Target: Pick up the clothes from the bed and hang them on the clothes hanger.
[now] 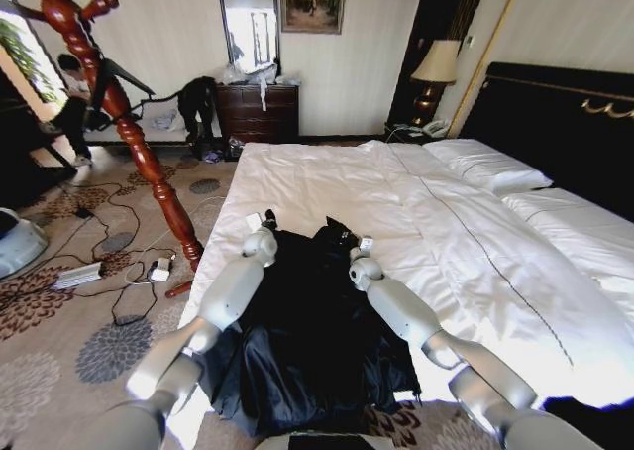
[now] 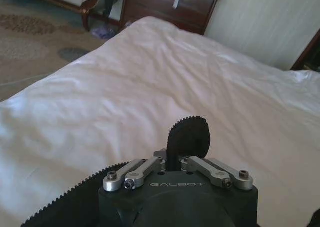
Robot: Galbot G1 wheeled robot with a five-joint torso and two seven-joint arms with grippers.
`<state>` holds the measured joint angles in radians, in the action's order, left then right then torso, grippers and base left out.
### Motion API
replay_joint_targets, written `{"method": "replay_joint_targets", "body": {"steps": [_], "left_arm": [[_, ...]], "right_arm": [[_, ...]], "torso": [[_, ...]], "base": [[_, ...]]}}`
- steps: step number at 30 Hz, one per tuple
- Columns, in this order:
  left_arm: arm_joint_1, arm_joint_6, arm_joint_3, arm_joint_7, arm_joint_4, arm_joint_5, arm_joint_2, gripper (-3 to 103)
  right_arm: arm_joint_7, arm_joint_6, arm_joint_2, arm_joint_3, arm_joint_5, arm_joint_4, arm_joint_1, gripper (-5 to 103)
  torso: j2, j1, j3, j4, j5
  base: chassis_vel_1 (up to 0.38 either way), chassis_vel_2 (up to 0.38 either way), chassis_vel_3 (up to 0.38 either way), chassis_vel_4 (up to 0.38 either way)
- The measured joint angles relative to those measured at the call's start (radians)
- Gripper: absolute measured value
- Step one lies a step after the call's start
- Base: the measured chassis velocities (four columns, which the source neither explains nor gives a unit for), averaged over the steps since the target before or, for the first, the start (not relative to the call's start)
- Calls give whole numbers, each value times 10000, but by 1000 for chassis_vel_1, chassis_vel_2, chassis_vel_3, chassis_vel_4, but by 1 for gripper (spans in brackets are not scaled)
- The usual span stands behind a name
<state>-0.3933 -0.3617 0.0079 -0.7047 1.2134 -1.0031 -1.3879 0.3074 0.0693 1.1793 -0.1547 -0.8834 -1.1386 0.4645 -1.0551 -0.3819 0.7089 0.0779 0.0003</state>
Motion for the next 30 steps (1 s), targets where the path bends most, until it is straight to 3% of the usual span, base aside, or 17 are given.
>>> {"method": "replay_joint_targets", "body": {"steps": [3, 4, 5, 6, 7, 8, 10, 13, 14, 16, 19, 20, 23, 25, 27, 28, 30], "left_arm": [[-112, -543, -179, -683, 1002, -796, 328, 23], [-112, -543, -179, -683, 1002, -796, 328, 23], [-168, -788, -276, -852, 1466, -1136, 533, 28], [-257, -1129, -364, -963, 2130, -1548, 871, 33], [-318, -1304, -363, -959, 2473, -1783, 1216, 39], [-369, -1371, -340, -959, 2773, -1955, 1605, 44], [-409, -1407, -320, -959, 2989, -2088, 1883, 44], [-688, -1801, -579, -1251, 3843, -3037, 2732, 60], [-774, -2008, -678, -1372, 3966, -3263, 2885, 66], [-886, -2142, -788, -1494, 4030, -3377, 3032, 66], [-1723, -2095, -1608, -1582, 4457, -3153, 3182, 82], [-2067, -2038, -1868, -1578, 4748, -2953, 3201, 88], [-3160, -1815, -2323, -1367, 5681, -2196, 3390, 97], [-4766, -1313, -2615, -737, 6585, -835, 3693, 99], [-5386, -1095, -2776, -488, 6842, -289, 3774, 100], [-6341, -764, -3156, -107, 7216, 470, 3798, 100], [-6790, -603, -3407, 41, 7400, 726, 3732, 100]], "right_arm": [[175, -291, -960, 314, -2288, -1740, 394, 31], [175, -291, -960, 314, -2288, -1740, 394, 31], [783, -852, -1194, 578, -3371, -2427, 541, 31], [1595, -1487, -1455, 932, -4537, -3193, 752, 42], [1792, -1637, -1706, 1120, -4935, -3585, 962, 42], [1785, -1655, -1906, 1252, -5013, -3764, 1144, 47], [1768, -1655, -2025, 1347, -5049, -3883, 1277, 52], [1950, -1511, -2462, 2217, -5629, -4917, 2099, 69], [2051, -1478, -2588, 2586, -5841, -5293, 2424, 69], [2166, -1450, -2756, 3096, -6137, -5835, 2943, 74], [2518, -1466, -3407, 5281, -6969, -7871, 5377, 90], [2643, -1534, -3525, 5698, -7013, -8335, 5933, 90], [3262, -1788, -3683, 6358, -6864, -9307, 7155, 99], [3839, -2025, -3739, 6675, -6556, -9960, 8070, 100], [3910, -2069, -3727, 6681, -6423, -10055, 8261, 100], [3940, -2104, -3671, 6576, -6144, -10068, 8429, 100], [3939, -2117, -3622, 6428, -5950, -10021, 8471, 100]], "torso": [[0, -1, -1, 7, -5], [0, -1, -1, 7, -5], [-1, 1, -3, 7, -6], [-4, 4, -6, 5, -4], [-4, 6, -6, 3, -3], [-4, 6, -5, -3, -5], [-3, 4, -3, -7, -3], [-2, 1, -2, -5, 0], [-3, 2, -2, -6, 0], [-3, 2, -3, -4, -5], [-3, 2, -3, 8, -7], [-4, 2, -4, 13, -11], [-3, 4, -4, 11, 3], [-4, 6, -5, 1, -11], [-4, 6, -4, -2, -13], [-4, 6, -4, -10, -8], [-4, 6, -4, -11, -4]], "base": [[0, 0, 0, 0], [0, 0, 0, 0], [0, 0, 0, 0], [0, 0, 0, 0], [0, 0, 0, 0], [0, 0, 0, 0], [0, 0, 0, 0], [0, 0, 0, 0], [0, 0, 0, 0], [0, 0, 0, 0], [0, 0, 0, 0], [0, 0, 0, 0], [0, 0, 0, 0], [0, 0, 0, 0], [0, 0, 0, 0], [0, 0, 0, 0], [0, 0, 0, 0]]}}
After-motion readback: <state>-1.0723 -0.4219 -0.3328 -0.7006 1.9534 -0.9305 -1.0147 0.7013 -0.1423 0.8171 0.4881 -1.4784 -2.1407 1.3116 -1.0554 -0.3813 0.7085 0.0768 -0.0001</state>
